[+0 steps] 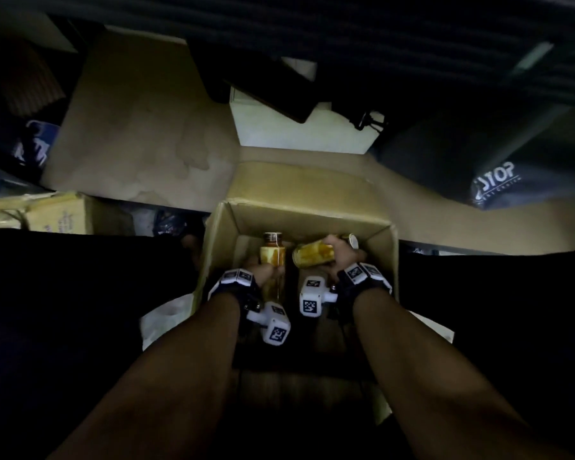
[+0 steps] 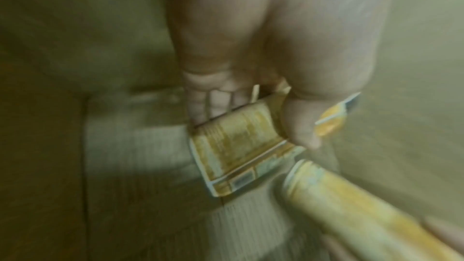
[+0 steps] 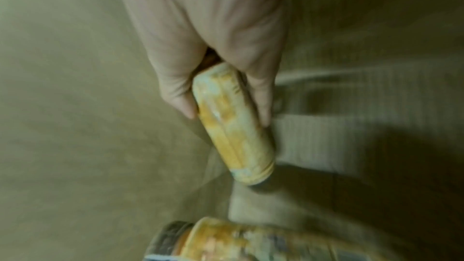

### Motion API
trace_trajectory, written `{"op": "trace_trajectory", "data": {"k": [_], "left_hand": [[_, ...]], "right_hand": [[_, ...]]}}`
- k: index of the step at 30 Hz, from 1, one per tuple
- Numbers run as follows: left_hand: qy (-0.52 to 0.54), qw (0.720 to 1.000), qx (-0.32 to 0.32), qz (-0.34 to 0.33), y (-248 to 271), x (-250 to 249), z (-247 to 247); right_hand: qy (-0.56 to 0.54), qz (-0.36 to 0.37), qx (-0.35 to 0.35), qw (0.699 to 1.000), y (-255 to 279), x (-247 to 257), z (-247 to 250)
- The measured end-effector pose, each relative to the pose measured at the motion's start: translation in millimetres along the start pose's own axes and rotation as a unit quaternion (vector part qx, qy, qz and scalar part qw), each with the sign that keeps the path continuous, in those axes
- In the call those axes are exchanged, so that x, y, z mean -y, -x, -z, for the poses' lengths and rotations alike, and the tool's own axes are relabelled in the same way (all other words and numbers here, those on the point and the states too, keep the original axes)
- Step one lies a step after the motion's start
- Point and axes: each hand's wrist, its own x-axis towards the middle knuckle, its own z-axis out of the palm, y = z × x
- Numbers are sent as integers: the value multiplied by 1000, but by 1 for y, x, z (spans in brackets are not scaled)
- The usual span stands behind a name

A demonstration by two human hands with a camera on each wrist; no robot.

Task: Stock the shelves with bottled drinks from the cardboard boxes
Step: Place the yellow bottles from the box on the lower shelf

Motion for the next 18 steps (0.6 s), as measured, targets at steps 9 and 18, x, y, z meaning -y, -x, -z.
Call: {"op": "trace_trajectory", "data": {"k": [9,18], "left_hand": [[9,980,20,-198,94,-55,-39],[-27,867,57,-494,235,-146,-100]], "right_hand": [[-4,195,2,981,104,34,54],[-57,429,-111,895,261,91,186]]}}
